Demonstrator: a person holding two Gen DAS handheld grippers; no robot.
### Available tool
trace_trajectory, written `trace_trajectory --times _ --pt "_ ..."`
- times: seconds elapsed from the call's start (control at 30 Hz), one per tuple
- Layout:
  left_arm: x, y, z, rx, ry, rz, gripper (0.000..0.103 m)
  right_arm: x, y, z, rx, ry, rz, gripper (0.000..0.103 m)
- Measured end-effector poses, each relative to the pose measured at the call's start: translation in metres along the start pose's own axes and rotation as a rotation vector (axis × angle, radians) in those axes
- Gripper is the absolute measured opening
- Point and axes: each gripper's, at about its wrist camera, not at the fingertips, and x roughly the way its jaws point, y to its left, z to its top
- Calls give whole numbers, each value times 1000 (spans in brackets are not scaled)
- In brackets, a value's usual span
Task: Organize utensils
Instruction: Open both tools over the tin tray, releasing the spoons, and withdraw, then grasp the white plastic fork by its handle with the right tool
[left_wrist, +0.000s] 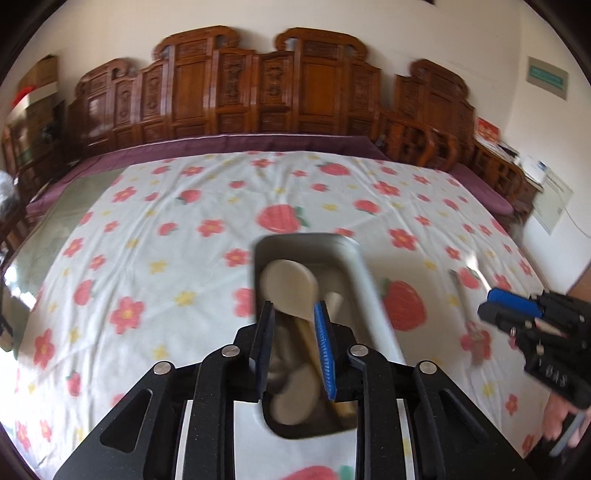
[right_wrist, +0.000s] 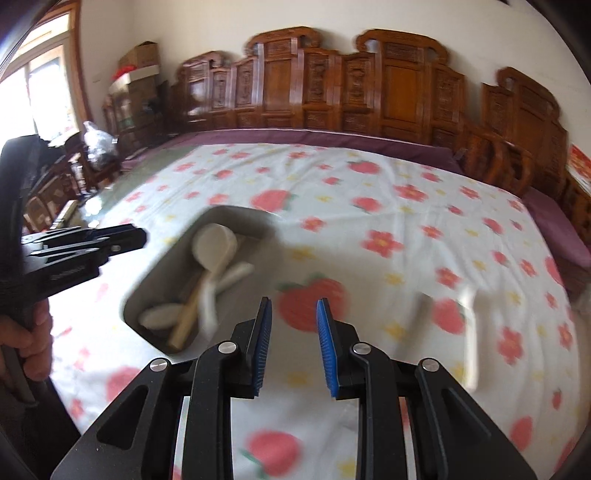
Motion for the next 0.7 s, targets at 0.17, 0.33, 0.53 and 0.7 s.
trace_trajectory --times 0.17,0.33,0.53,0.7 --pt "2 -40 -11 69 9 -47 25 -12 -51 -25 43 23 -87 27" --pt "4 -66 -20 114 20 -82 26 -16 -93 -48 86 54 -153 30" --pt "8 -87 -29 138 36 -115 42 -11 -120 -64 111 81 -191 38" --pt "14 -98 -35 154 49 -115 60 3 -137 -67 125 104 -203 43"
